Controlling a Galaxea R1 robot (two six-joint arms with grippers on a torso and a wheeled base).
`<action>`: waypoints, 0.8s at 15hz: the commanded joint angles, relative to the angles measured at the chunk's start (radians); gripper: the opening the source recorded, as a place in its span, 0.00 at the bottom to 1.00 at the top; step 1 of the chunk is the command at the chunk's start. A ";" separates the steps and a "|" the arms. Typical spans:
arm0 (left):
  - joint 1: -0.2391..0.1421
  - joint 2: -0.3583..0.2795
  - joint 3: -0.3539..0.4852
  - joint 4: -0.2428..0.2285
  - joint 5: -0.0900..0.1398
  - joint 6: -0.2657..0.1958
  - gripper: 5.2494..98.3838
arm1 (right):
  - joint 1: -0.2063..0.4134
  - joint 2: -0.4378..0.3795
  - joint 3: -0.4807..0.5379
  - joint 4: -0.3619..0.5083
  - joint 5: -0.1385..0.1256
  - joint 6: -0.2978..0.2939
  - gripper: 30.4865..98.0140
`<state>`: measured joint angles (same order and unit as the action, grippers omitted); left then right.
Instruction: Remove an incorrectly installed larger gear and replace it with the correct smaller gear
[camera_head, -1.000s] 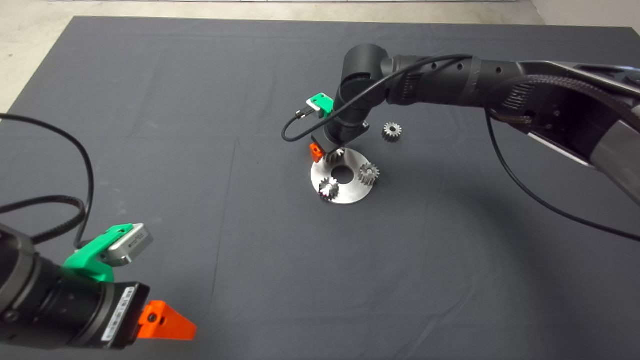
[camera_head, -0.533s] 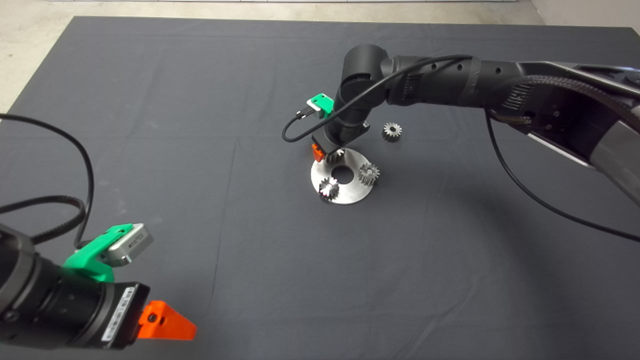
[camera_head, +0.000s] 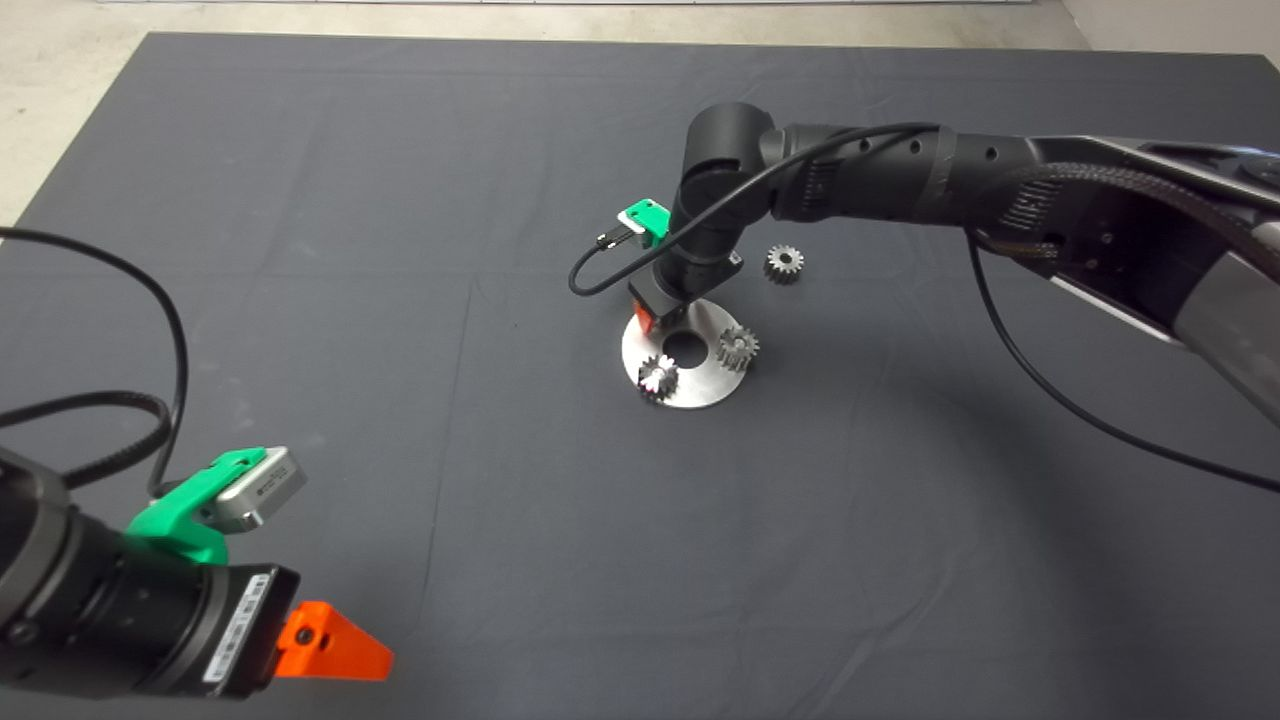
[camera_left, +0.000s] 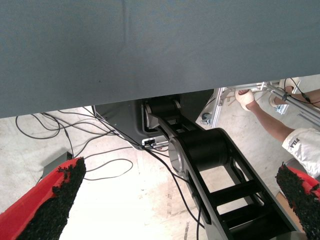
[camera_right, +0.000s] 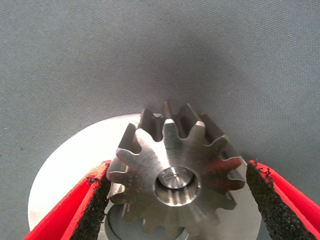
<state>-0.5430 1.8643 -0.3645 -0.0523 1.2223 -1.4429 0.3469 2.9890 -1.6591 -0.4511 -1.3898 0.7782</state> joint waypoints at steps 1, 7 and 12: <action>-0.002 -0.003 0.012 0.002 -0.001 0.001 1.00 | 0.027 0.002 0.009 -0.031 -0.008 -0.004 0.60; -0.002 -0.001 0.012 0.002 -0.001 0.001 1.00 | 0.027 0.005 0.010 -0.031 -0.006 -0.004 0.48; -0.002 -0.003 0.012 0.002 -0.001 0.001 1.00 | 0.027 0.005 0.010 -0.031 -0.005 -0.004 0.39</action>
<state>-0.5430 1.8643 -0.3645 -0.0523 1.2223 -1.4432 0.3468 2.9894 -1.6579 -0.4517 -1.3898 0.7779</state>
